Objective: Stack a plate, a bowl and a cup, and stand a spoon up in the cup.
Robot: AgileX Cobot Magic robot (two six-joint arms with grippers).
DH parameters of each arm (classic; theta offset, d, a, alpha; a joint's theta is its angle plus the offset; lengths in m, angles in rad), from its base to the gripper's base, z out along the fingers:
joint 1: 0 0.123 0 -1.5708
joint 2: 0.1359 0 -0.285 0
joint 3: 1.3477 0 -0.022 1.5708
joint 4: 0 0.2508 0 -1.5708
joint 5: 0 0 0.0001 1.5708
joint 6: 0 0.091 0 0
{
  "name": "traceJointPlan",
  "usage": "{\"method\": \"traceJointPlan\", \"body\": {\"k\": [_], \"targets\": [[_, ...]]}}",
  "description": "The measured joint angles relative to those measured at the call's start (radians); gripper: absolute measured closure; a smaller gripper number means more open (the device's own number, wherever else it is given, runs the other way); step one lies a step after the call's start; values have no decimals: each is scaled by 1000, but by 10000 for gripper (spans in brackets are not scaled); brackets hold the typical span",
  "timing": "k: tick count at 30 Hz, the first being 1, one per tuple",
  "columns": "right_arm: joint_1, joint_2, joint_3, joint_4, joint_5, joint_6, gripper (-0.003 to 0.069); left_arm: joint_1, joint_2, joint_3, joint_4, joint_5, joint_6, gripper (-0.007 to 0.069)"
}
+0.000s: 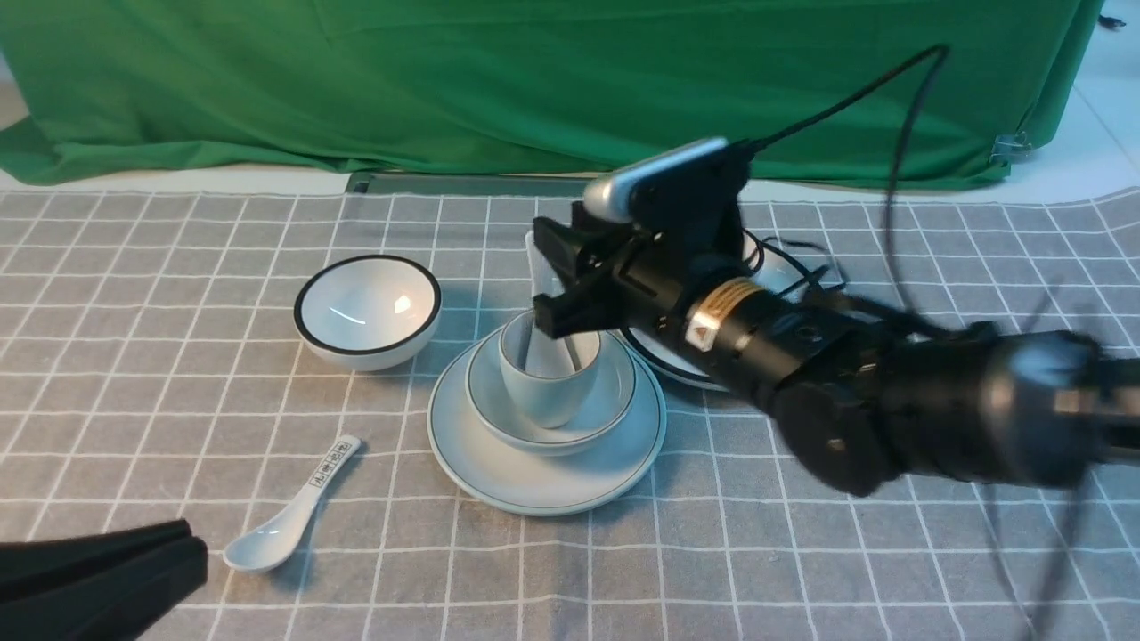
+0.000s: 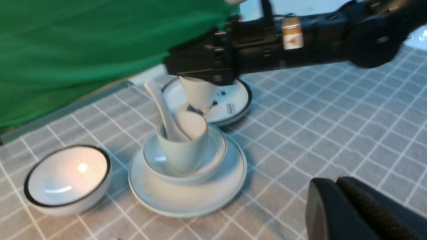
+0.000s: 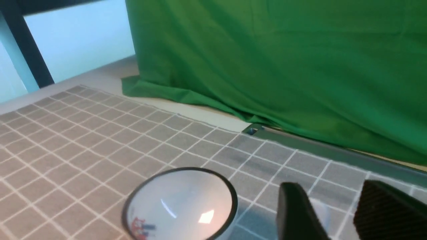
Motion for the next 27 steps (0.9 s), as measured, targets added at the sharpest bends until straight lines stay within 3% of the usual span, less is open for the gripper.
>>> {"method": "traceJointPlan", "body": {"k": [2,3,5,8,11,16,27], "targets": [[0,-101,27,0,148,-1,398,0,0,0,11,-24,0,613],[0,-205,47,0,351,-7,430,0,0,0,29,-42,-2,613],[0,-269,57,0,447,-19,448,0,0,0,44,-47,-7,613],[0,-495,82,0,898,-51,499,0,-2,0,55,-55,-20,613],[0,-610,107,0,1109,-50,533,0,-27,0,55,-57,-23,612],[0,-793,221,0,1218,-2,631,0,-123,52,47,-73,-23,612],[0,-996,334,0,1238,39,631,0,-213,241,-7,-165,-23,612]]}}
